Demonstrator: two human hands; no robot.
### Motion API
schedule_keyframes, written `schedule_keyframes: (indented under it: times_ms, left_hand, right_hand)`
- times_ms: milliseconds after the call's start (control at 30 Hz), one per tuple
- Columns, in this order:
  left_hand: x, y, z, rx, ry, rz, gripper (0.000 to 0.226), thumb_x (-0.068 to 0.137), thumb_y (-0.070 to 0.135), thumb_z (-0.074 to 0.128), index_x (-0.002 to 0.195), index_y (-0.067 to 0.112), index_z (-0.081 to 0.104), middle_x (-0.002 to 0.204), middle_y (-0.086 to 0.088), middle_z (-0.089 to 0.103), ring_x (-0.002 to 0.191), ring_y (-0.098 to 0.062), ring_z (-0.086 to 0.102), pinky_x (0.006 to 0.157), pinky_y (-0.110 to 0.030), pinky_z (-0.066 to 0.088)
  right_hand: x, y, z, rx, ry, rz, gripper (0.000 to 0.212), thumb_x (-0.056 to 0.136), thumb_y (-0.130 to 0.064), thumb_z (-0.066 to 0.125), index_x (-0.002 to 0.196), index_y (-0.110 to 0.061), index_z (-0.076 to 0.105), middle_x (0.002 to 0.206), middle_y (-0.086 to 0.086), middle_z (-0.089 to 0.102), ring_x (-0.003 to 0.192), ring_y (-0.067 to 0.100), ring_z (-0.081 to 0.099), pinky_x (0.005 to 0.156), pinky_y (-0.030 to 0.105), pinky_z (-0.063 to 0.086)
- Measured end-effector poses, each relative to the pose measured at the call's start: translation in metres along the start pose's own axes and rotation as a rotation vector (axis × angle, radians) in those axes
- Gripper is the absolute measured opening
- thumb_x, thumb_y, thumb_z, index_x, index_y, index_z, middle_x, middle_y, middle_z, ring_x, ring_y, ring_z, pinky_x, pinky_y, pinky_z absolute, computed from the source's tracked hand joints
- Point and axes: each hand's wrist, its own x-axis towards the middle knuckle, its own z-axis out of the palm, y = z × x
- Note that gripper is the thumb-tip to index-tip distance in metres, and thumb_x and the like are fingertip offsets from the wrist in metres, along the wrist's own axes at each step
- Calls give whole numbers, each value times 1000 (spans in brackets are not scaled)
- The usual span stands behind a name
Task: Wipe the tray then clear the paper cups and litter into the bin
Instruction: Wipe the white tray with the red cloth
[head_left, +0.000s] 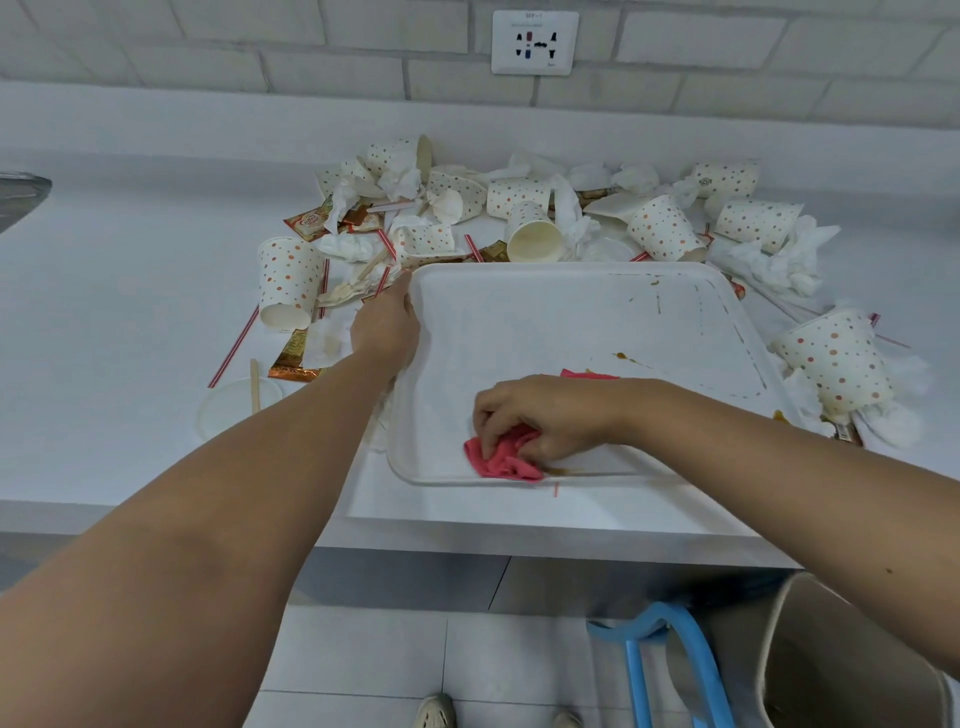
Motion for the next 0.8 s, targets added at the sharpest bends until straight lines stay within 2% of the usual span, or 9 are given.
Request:
schedule_keyframes:
  times_ms: [133,233,300,400,533,667,700,800]
  left_hand:
    - [-1,2,-1,21,-10,8,46,98,11,25,142,19,37,120,-14,62,108,-34,56,87,-42,47]
    - [-4,6,-1,0,16,-29,45,99,11,26,141,19,38,128,-12,58,116,-33,53,93,-42,43]
    - [-6,8,-2,-9,36,-57,45,99,12,26,142,19,37,132,-11,55,120,-32,50,95,-41,41]
    - [-8,9,-2,-18,43,-64,45,99,12,26,142,19,37,132,-11,55,120,-31,50,94,-39,41]
    - [-8,9,-2,-29,44,-43,43,98,9,27,137,15,44,123,-15,60,112,-33,54,83,-38,42]
    - [-7,7,-1,-26,42,-19,41,98,9,28,136,13,44,115,-16,63,105,-34,57,82,-39,44]
    - [-7,7,-1,-22,42,-11,41,98,9,28,135,13,45,113,-16,63,103,-34,57,81,-39,44]
    - [-6,6,-2,-2,35,-10,43,98,10,28,139,16,41,114,-15,63,104,-34,57,81,-39,44]
  right_hand:
    - [-25,16,-5,49,-71,111,35,77,7,57,100,-13,73,95,-21,49,100,12,52,86,27,47]
    - [-30,19,-6,101,-49,139,36,76,9,56,96,-14,74,90,-27,48,100,11,53,86,27,47]
    - [-24,15,-3,104,-19,127,36,76,9,55,97,-13,74,90,-23,49,97,10,52,86,27,47]
    - [-4,2,1,106,22,70,36,77,11,53,99,-9,74,98,-8,55,95,9,49,85,25,44]
    - [27,-16,6,66,88,13,36,79,8,54,107,-7,70,111,6,59,104,19,51,88,28,41]
    - [47,-28,28,92,421,73,21,83,2,56,103,-6,58,104,6,56,97,22,47,86,38,42]
    - [48,-29,33,50,455,72,19,85,0,56,103,-6,57,104,6,56,95,23,46,85,40,41]
    - [33,-21,29,-56,336,20,23,92,-19,54,114,-17,59,110,-1,56,99,18,45,88,35,38]
